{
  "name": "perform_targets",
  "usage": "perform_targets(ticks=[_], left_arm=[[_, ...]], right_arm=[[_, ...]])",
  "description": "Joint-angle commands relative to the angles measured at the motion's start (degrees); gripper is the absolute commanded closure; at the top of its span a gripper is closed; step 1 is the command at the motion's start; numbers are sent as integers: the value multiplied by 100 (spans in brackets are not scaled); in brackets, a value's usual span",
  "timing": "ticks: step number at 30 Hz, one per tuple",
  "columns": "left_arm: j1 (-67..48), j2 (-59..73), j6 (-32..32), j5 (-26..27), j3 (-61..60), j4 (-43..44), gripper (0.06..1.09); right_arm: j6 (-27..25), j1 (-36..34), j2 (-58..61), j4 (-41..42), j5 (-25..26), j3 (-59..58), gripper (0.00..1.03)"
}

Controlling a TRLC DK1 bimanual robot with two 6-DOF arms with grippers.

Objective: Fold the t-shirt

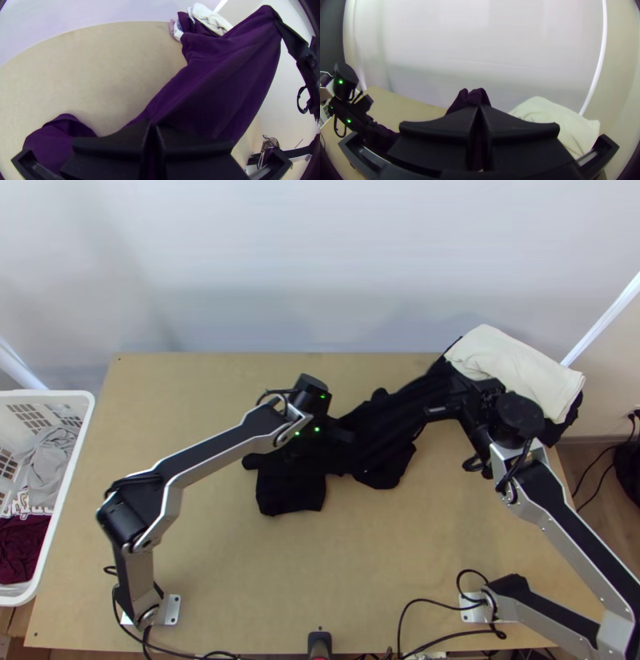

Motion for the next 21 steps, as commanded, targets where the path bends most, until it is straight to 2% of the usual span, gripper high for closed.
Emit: perform_targets(ticks=[1,2,3,4,5,13,19,21], left_arm=[[7,316,14,-100,72,-49,90],[-10,369,102,-91,90,-58,73],[-37,387,225,-100,90,-58,47],[-45,413,339,-91,107,-76,17],[-54,439,436,-74,169,-199,9],[315,-475,313,-65,564,-269,10],[921,-1257,761,-65,714,-911,10],[1176,-1547,1139,-65,468,-1139,10]], right_arm=[[31,-326,86,515,136,-451,100],[31,-352,103,568,136,-530,100],[49,-361,130,612,136,-582,100],[58,-361,138,638,127,-618,100],[58,-361,138,665,127,-644,100],[154,-291,182,682,127,-600,100],[154,-282,226,682,118,-591,100],[163,-282,235,682,109,-591,100]])
